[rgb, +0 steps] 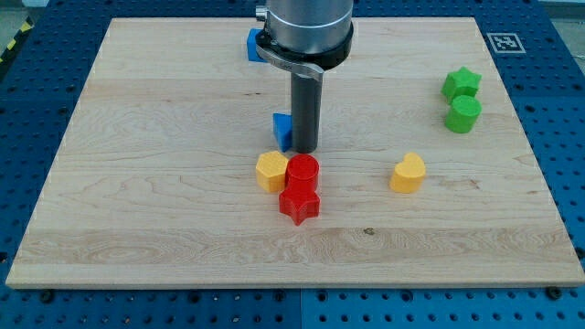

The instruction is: Push the blue triangle towards left

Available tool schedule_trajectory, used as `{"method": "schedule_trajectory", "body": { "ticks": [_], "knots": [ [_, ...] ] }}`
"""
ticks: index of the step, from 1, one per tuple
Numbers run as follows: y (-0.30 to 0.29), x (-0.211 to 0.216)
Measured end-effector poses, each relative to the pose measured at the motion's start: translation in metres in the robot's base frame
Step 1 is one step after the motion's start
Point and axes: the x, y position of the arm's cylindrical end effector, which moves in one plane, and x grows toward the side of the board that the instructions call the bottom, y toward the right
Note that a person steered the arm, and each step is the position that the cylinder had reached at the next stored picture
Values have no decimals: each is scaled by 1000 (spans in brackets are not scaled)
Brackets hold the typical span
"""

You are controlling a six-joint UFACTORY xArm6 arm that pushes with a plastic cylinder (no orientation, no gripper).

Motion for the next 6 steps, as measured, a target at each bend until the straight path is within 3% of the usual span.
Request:
{"method": "schedule_trajectory", "body": {
  "ticks": [3, 5, 6],
  "knots": [
    [-9, -26],
    [-100, -26],
    [-118, -26]
  ]
}}
